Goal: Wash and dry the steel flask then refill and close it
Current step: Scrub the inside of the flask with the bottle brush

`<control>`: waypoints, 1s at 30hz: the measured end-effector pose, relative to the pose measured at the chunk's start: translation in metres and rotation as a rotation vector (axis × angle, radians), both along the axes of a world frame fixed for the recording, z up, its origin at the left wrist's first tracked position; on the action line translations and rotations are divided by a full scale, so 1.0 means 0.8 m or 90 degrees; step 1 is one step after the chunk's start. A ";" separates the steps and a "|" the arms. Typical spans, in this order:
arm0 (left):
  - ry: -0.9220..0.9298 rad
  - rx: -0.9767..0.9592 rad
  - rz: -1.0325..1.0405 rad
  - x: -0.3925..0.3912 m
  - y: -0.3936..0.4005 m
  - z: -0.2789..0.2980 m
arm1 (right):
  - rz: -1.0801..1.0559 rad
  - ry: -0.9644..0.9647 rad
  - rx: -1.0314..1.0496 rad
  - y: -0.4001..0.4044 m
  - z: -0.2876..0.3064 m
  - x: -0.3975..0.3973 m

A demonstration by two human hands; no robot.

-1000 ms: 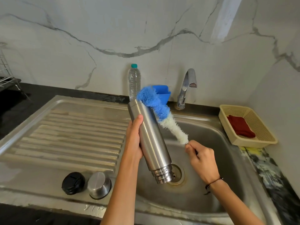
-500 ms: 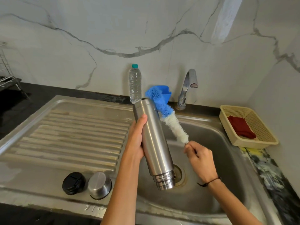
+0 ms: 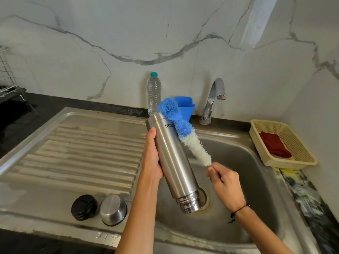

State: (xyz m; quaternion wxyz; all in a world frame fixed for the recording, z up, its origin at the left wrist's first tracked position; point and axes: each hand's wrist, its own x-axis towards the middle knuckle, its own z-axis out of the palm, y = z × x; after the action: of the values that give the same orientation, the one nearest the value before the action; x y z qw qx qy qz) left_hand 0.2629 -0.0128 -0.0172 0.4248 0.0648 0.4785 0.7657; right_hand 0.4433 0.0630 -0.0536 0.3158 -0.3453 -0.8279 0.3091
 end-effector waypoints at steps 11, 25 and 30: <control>0.015 0.008 0.032 0.001 -0.001 0.002 | -0.012 0.024 -0.012 0.002 -0.006 0.002; 0.037 0.061 -0.009 -0.002 -0.006 0.003 | 0.037 0.013 0.035 0.001 -0.004 0.007; 0.144 0.052 0.015 -0.005 -0.006 0.010 | 0.043 0.029 0.036 -0.005 -0.004 0.008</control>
State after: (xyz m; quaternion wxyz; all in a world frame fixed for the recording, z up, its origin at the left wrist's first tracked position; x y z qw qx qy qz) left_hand 0.2592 -0.0176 -0.0095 0.3560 0.1626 0.4927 0.7772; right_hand 0.4497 0.0594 -0.0571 0.3335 -0.3007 -0.8403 0.3036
